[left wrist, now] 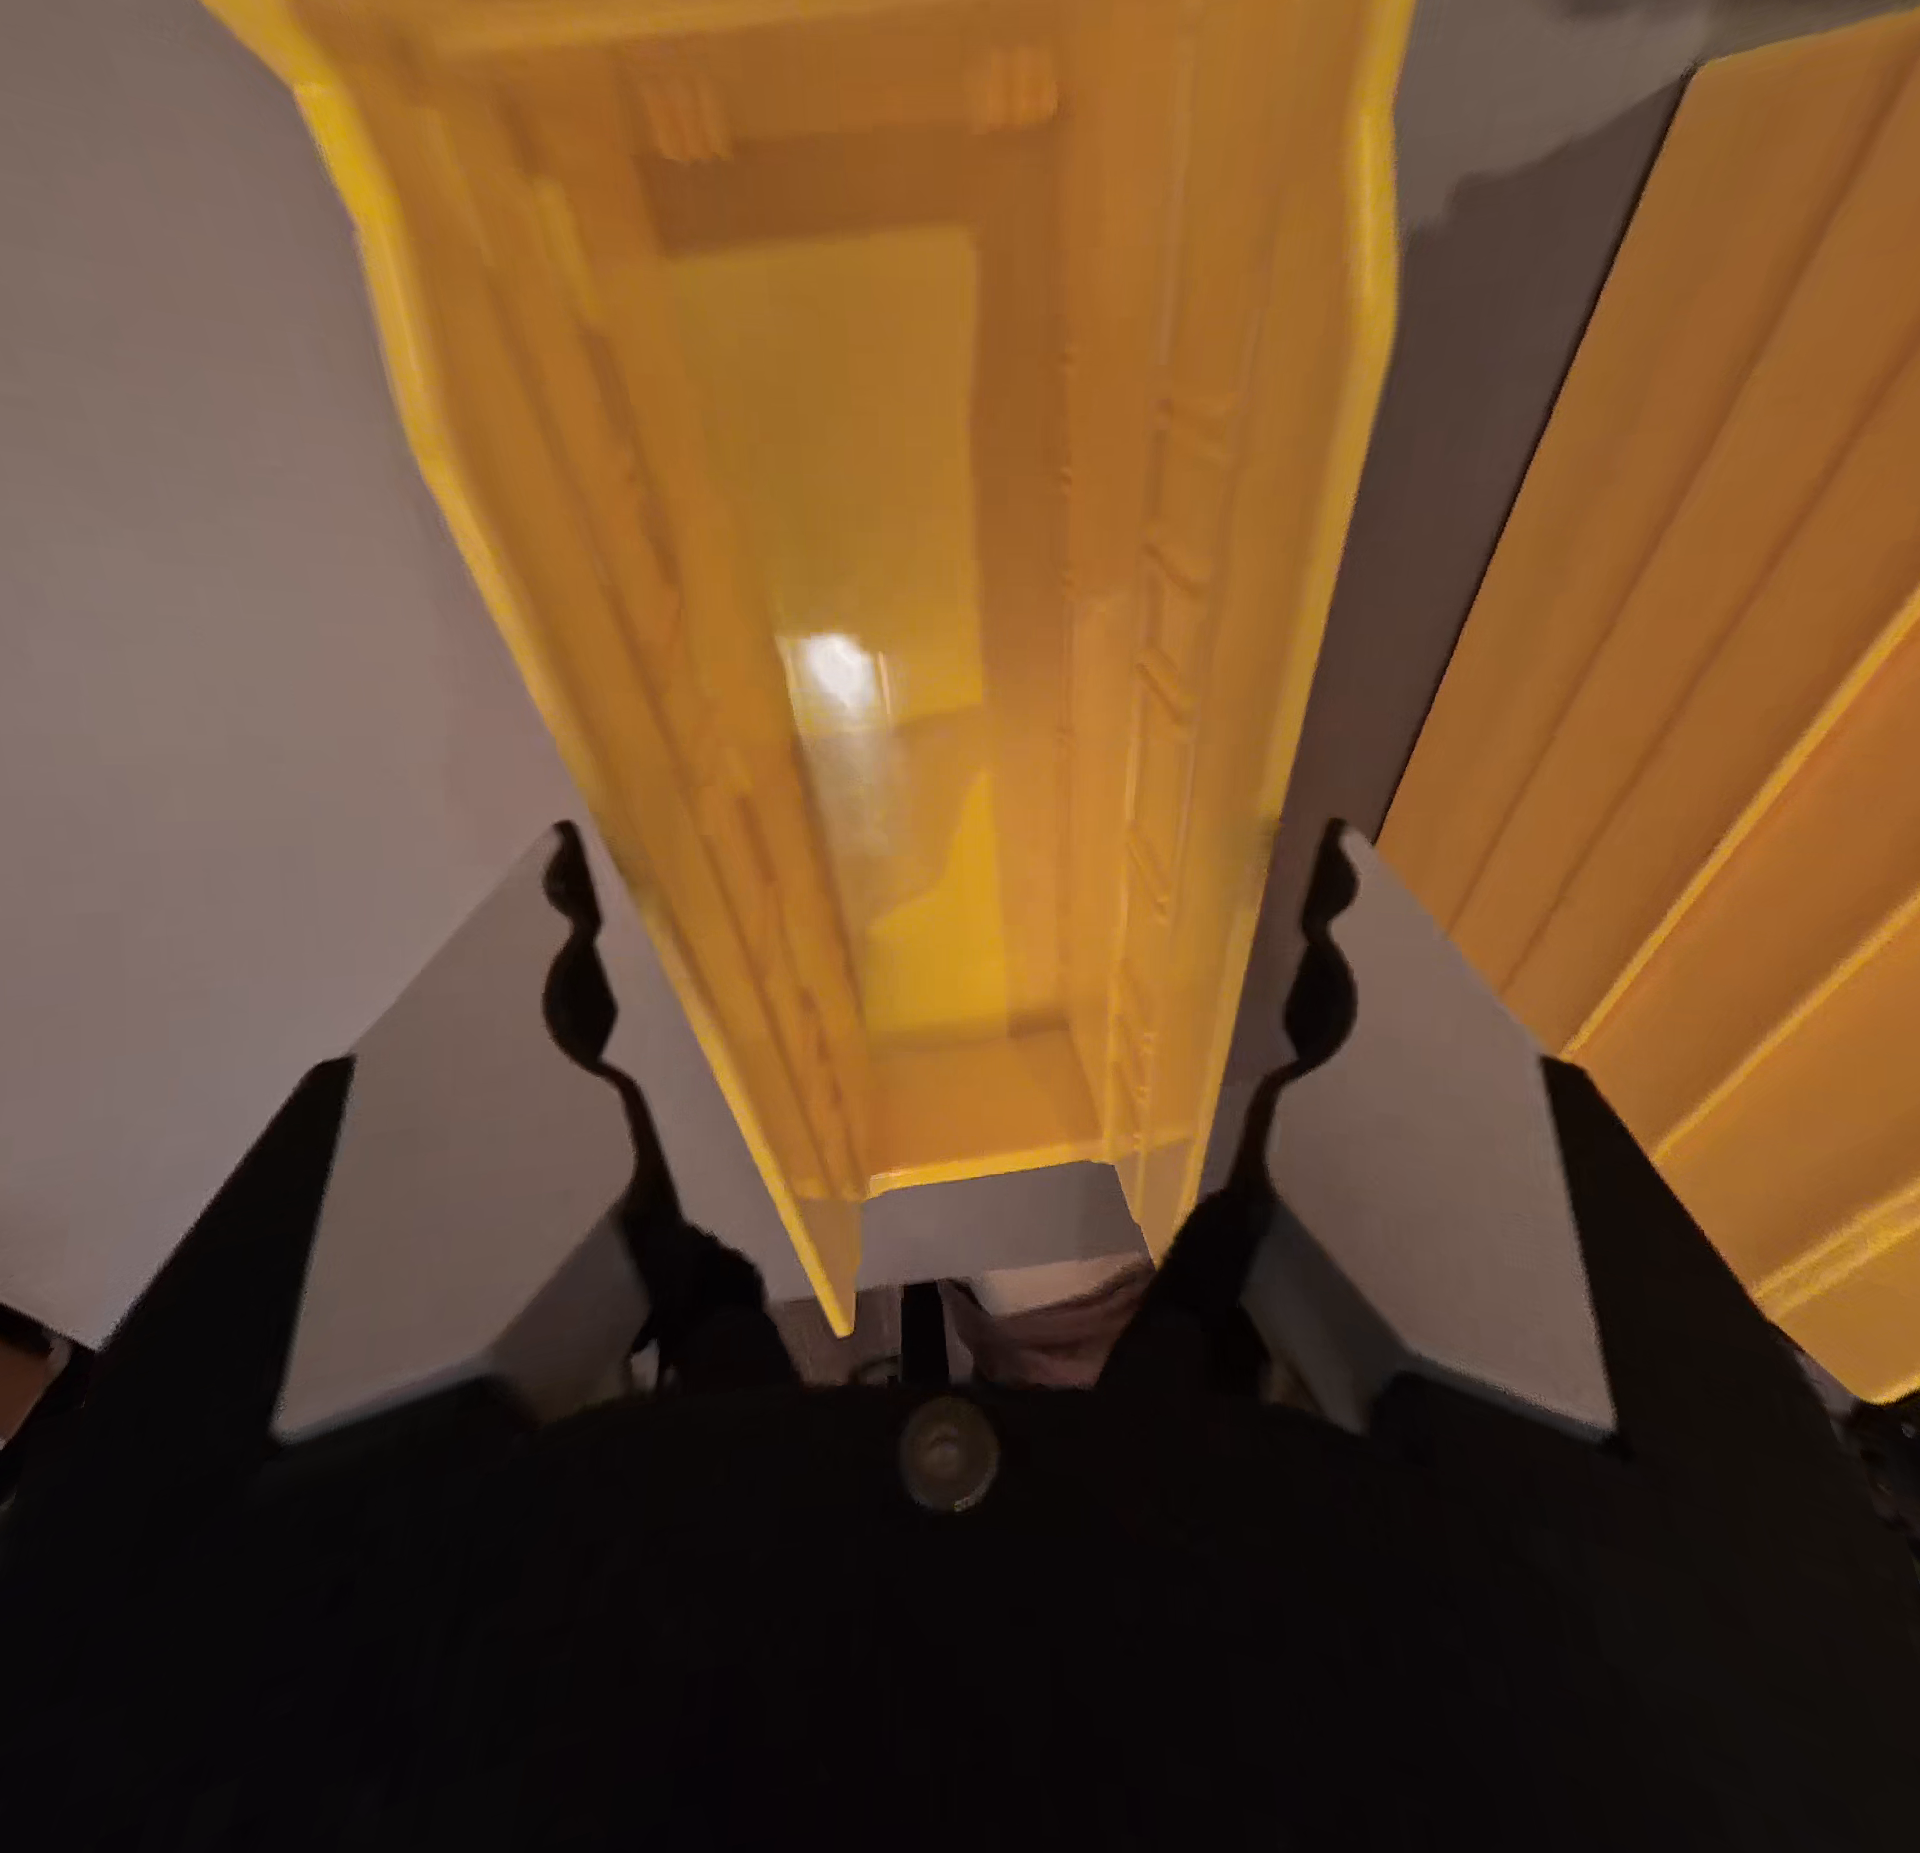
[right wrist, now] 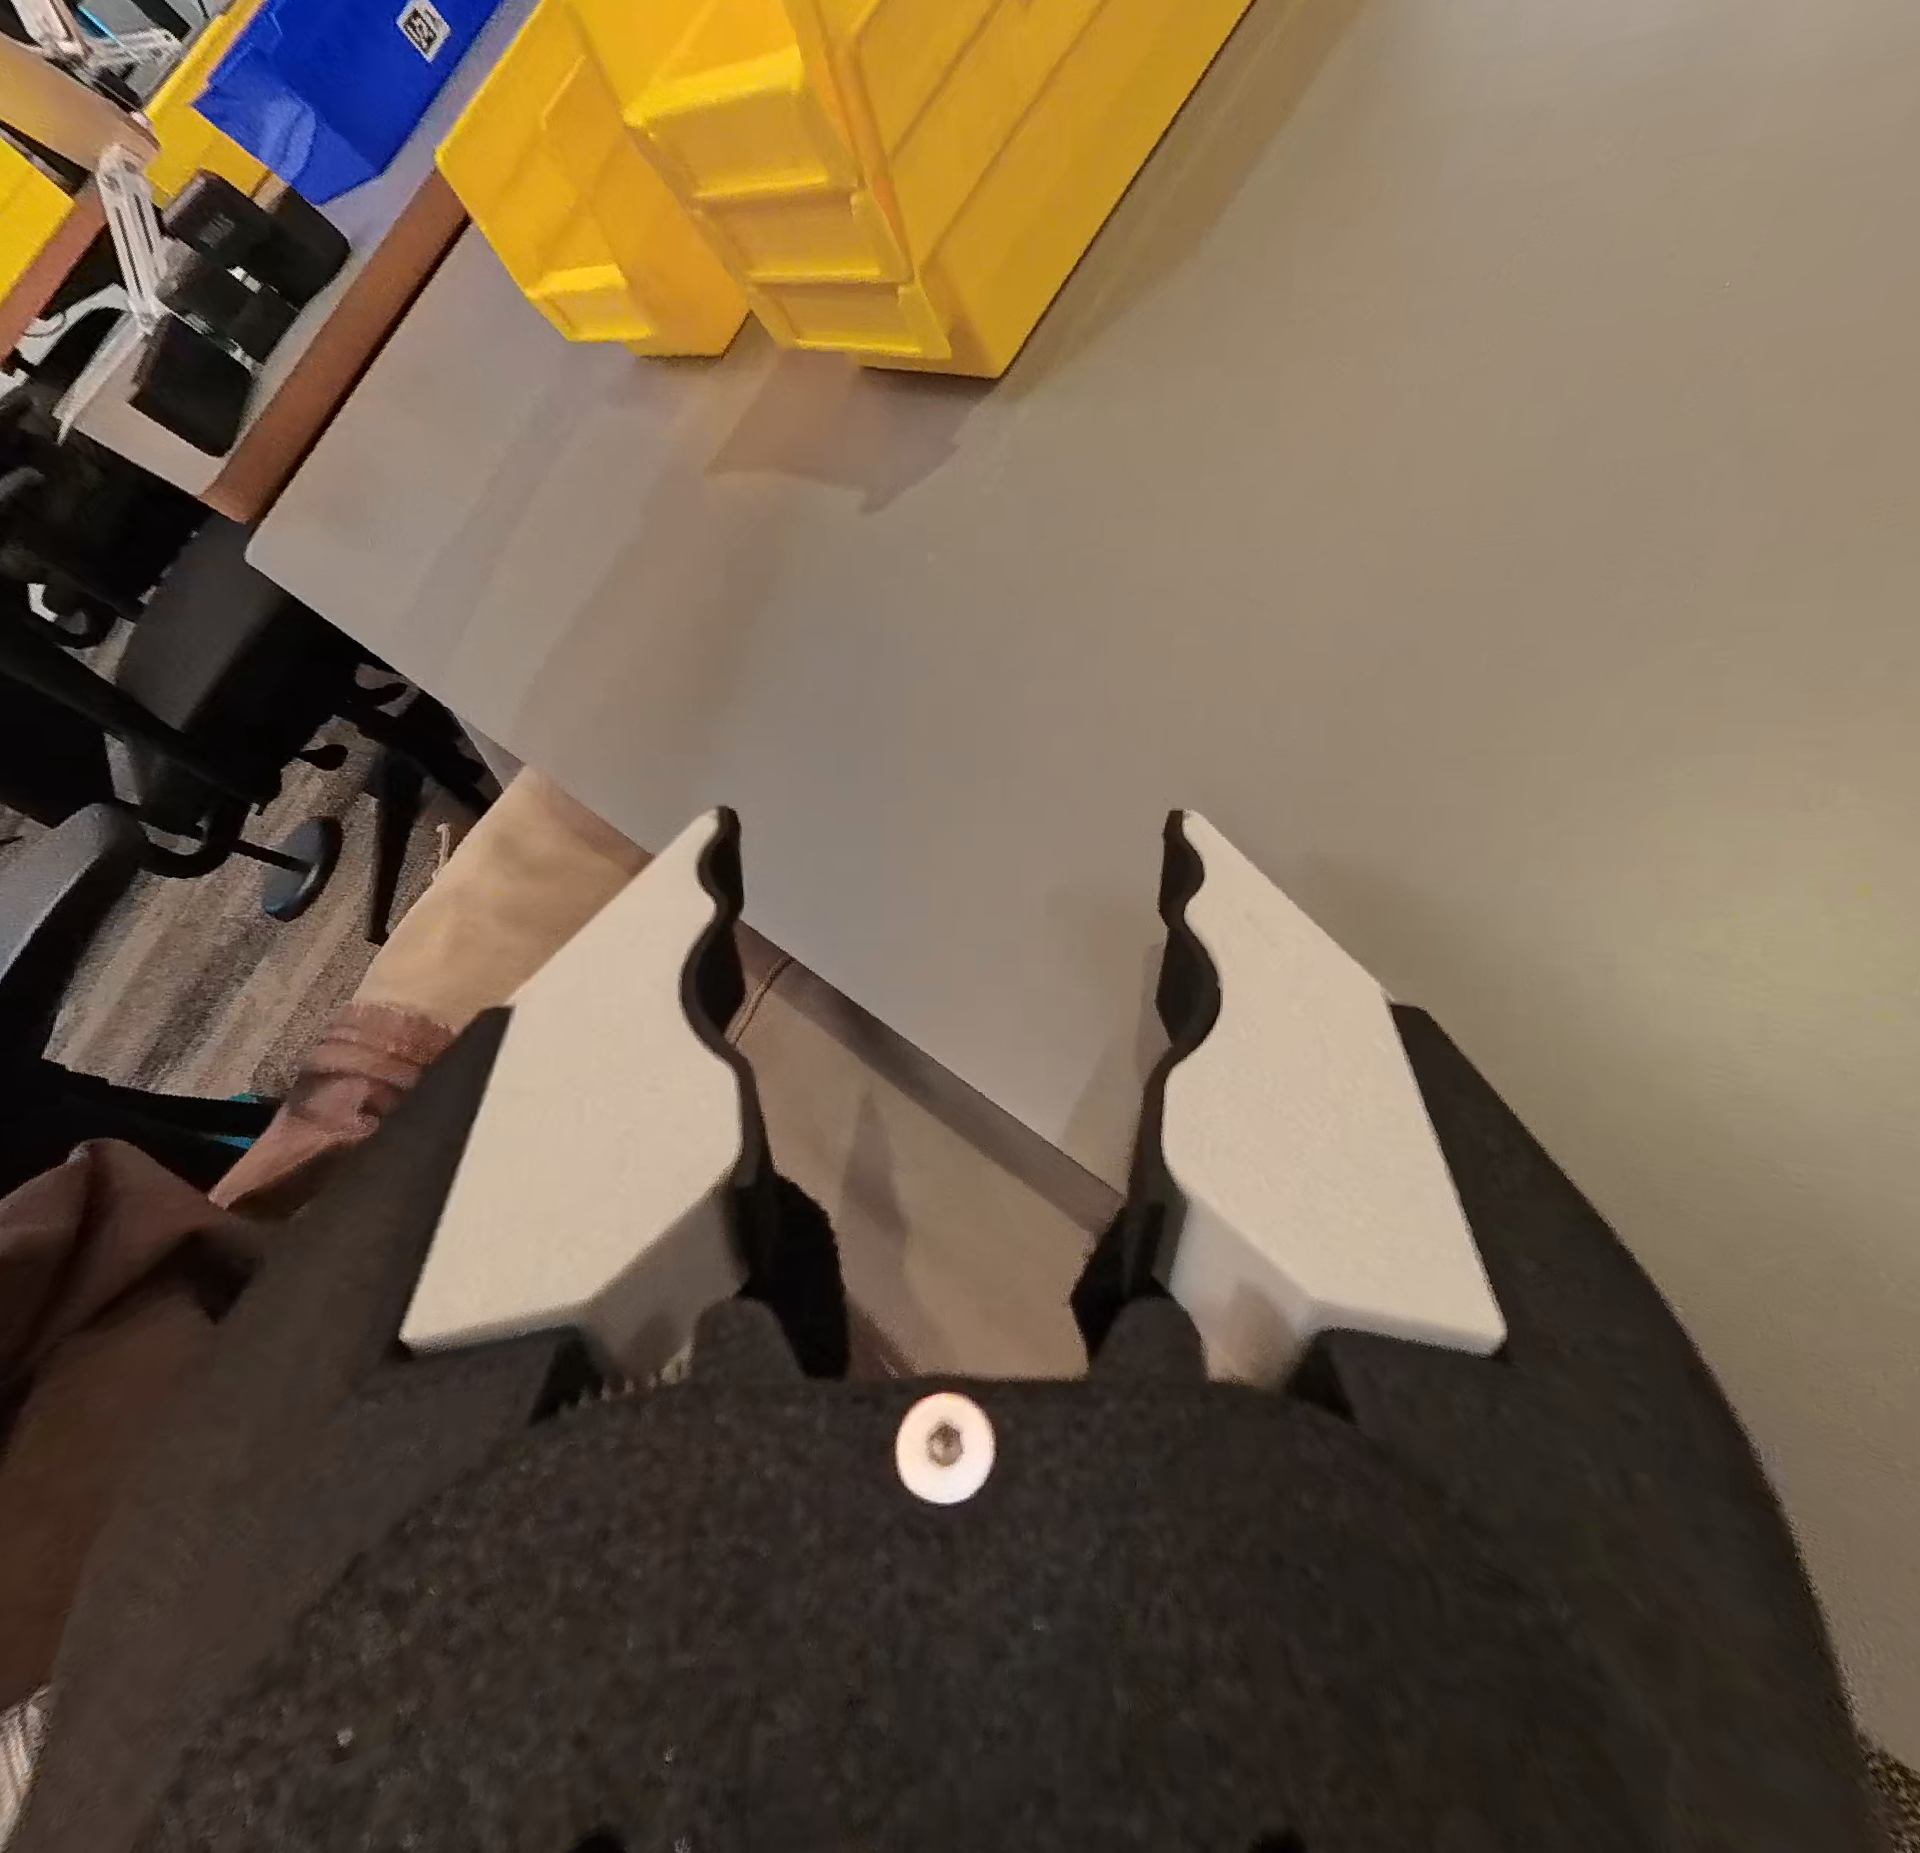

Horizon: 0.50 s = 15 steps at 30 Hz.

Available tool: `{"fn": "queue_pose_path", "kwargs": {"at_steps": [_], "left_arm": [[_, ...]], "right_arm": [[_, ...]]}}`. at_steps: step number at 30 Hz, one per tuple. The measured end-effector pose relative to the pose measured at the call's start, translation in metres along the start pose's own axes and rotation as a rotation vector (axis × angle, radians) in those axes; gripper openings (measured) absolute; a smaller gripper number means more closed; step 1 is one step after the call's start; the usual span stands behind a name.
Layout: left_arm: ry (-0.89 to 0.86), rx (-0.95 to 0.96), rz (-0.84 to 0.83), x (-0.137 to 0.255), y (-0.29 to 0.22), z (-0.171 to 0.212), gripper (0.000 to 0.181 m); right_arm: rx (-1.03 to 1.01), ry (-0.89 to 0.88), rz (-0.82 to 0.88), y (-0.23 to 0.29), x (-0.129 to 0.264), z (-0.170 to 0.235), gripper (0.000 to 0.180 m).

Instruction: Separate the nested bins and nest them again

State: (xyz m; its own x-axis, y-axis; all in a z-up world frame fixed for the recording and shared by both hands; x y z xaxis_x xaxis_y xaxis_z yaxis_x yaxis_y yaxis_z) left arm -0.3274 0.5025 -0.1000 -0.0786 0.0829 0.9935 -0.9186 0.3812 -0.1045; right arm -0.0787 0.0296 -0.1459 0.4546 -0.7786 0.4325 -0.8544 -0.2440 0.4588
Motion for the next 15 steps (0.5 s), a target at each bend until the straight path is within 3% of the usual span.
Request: {"fn": "queue_pose_path", "kwargs": {"at_steps": [5,8,11,15], "left_arm": [[-0.191,-0.061,0.011,0.038,-0.010,0.004,0.148],[-0.373,-0.149,0.129,0.064,-0.032,0.024,0.141],[-0.642,-0.274,0.156,0.080,-0.045,0.070,0.114],[-0.940,-0.362,0.186,0.080,-0.060,0.158,0.110]], "right_arm": [[0.047,0.001,0.025,0.006,0.000,0.001,0.081],[0.090,-0.018,0.068,0.006,0.004,-0.001,0.083],[0.129,0.018,0.167,0.000,0.008,-0.001,0.089],[0.173,0.037,0.241,-0.007,0.005,-0.014,0.094]]}}
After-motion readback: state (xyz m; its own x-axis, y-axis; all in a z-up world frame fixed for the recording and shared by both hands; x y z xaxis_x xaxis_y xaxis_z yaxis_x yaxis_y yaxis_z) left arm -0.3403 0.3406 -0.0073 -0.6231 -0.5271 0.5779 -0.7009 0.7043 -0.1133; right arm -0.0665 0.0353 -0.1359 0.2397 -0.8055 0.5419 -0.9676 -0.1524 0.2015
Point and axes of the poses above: each gripper's, where its closed fingertips meet, x back along the fingers, z out of its underside, y = z × x across the jaws, the point moved 6 cm from there along x, back along the fingers, and after that the axes turned 5 degrees about -y, right-handed, at the moved point
